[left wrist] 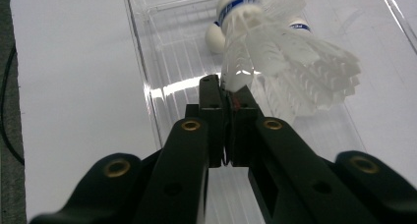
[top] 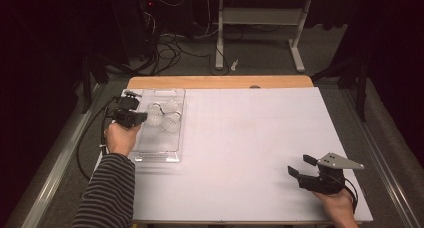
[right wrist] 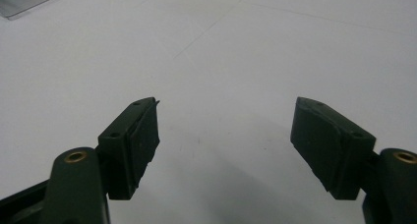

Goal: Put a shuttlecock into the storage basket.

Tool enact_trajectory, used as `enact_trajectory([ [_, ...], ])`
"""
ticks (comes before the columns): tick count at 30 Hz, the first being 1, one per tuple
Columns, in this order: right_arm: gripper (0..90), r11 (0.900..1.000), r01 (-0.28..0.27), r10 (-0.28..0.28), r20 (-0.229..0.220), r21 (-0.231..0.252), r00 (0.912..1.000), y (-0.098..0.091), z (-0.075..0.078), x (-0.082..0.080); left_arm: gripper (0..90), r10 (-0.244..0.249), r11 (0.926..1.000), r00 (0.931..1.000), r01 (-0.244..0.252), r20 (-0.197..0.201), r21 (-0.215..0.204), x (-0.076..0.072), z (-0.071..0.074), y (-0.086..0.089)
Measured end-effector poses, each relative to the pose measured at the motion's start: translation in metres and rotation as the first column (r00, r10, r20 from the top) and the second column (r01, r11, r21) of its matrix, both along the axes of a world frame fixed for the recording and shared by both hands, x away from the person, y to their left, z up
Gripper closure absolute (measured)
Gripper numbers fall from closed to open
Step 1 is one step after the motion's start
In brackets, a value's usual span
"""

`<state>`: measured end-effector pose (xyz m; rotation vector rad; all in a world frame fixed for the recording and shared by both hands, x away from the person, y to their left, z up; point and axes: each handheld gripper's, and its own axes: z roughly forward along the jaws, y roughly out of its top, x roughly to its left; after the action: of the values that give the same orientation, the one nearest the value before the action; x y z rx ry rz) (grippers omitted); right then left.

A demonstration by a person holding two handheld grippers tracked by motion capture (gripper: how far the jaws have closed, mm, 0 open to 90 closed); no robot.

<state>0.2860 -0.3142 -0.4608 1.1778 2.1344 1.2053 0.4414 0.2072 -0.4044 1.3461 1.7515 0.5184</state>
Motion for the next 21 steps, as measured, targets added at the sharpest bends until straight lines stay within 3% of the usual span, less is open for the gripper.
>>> enact_trajectory([
  [21,27.2,1.0,0.0,0.0,0.002,0.0,1.0,0.0,0.0001,-0.0002,53.7,-0.046,0.9986,0.9983,0.047,0.037,-0.026,-0.0098,0.0077,-0.0087],
])
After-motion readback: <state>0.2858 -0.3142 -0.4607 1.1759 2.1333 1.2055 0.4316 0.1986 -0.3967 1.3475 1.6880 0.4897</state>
